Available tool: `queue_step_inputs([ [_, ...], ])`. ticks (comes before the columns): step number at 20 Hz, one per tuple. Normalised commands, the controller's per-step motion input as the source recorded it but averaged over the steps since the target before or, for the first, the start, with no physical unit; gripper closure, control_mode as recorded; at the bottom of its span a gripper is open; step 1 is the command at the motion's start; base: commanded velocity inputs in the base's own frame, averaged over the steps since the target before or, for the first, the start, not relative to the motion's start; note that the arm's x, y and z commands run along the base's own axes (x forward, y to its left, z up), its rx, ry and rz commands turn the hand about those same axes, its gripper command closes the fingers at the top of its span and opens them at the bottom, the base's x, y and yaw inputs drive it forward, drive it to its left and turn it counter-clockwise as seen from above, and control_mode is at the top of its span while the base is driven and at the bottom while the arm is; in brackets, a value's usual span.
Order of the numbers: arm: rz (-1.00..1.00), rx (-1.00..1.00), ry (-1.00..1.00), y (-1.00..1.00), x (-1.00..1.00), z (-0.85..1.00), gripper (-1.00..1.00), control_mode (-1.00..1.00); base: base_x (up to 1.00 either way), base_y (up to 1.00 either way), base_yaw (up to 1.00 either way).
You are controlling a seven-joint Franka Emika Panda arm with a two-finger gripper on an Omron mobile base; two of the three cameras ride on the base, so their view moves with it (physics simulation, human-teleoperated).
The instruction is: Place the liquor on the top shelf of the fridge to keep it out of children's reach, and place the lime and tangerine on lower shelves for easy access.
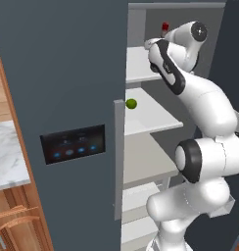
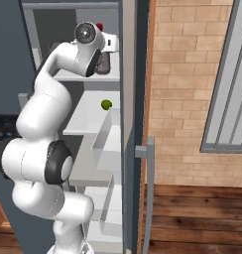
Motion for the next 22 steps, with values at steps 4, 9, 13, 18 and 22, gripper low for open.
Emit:
queue_step_inputs([
  [4,0.00,0.00,0.00,0.00,0.37,-0.22,1.00,-1.00,0.00,0.00,0.00],
  [9,0.00,0.00,0.00,0.00,0.38,-0.16,1.00,-1.00,0.00,0.00,0.00],
  [13,0.00,0.00,0.00,0.00,0.39,-0.06,1.00,-1.00,0.00,0.00,0.00],
  [18,0.00,0.00,-0.01,0.00,0.39,0.00,1.00,-1.00,0.00,0.00,0.00],
  [22,0.00,0.00,-0.03,0.00,0.42,0.00,1.00,-1.00,0.00,0.00,0.00],
])
